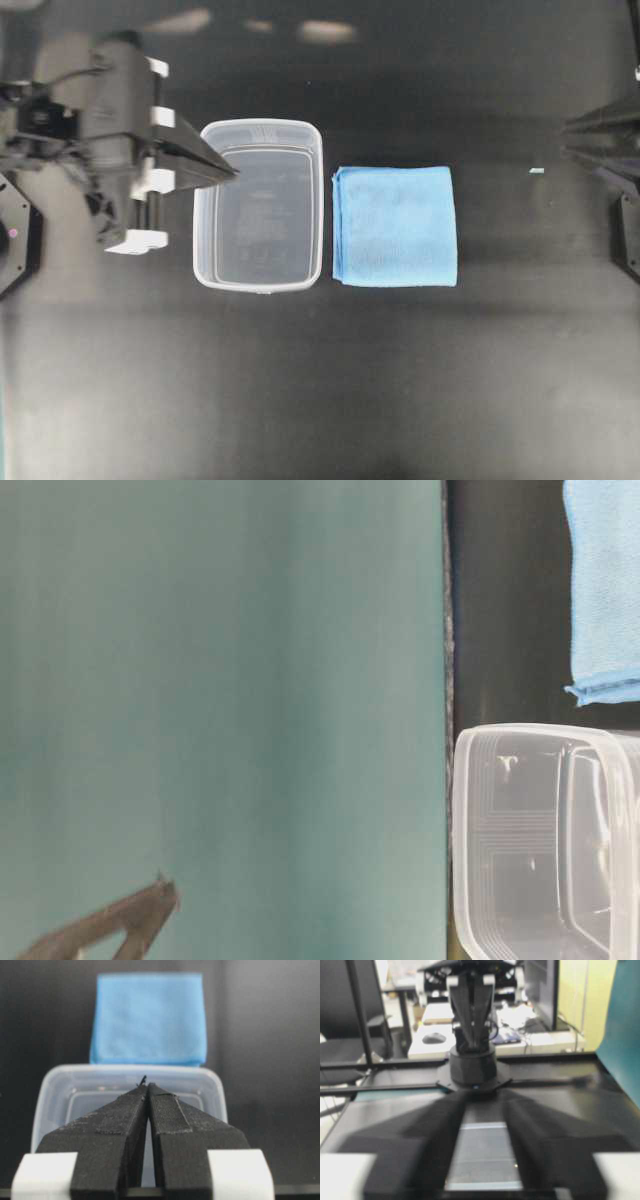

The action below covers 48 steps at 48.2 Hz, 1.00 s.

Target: Place the blue towel into the container with the left arm.

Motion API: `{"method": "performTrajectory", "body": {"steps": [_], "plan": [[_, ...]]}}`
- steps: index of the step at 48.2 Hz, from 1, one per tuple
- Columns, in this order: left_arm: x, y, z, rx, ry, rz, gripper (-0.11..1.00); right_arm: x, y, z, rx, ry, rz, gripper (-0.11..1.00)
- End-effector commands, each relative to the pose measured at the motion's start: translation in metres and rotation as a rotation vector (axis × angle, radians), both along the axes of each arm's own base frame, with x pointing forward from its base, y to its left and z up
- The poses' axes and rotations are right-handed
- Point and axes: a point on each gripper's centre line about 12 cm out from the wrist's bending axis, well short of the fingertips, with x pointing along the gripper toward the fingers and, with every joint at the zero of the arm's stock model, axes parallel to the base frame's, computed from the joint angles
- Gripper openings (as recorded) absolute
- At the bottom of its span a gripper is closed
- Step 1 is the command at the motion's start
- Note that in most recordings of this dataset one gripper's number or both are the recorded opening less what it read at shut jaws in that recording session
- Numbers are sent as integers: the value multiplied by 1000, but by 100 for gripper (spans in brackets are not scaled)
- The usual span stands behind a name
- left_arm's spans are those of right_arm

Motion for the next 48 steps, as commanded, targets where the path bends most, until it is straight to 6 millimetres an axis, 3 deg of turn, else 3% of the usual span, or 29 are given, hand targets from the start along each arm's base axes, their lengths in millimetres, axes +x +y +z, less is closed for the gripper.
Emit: {"method": "performTrajectory", "body": {"steps": [1,4,7,12,15,18,26,31,48], "plan": [[17,2,13,6,5,3,1,-1,-1,4,4,-14,-3,50],[27,3,13,7,15,6,1,-1,-1,5,4,-19,-3,67],[38,5,15,8,23,12,1,-2,-1,6,4,-23,-3,77],[53,10,15,9,43,22,2,-5,0,9,2,-38,-3,80],[62,11,13,9,66,24,8,-7,0,10,1,-46,-3,79],[71,11,10,11,92,23,21,-8,0,10,0,-52,-3,79],[105,10,-3,39,180,-7,71,-12,0,11,-1,-66,-5,79],[125,10,-15,52,259,-21,89,-12,0,10,1,-61,-3,79],[189,3,-94,87,470,-84,90,-12,0,7,-1,-55,-3,79]]}}
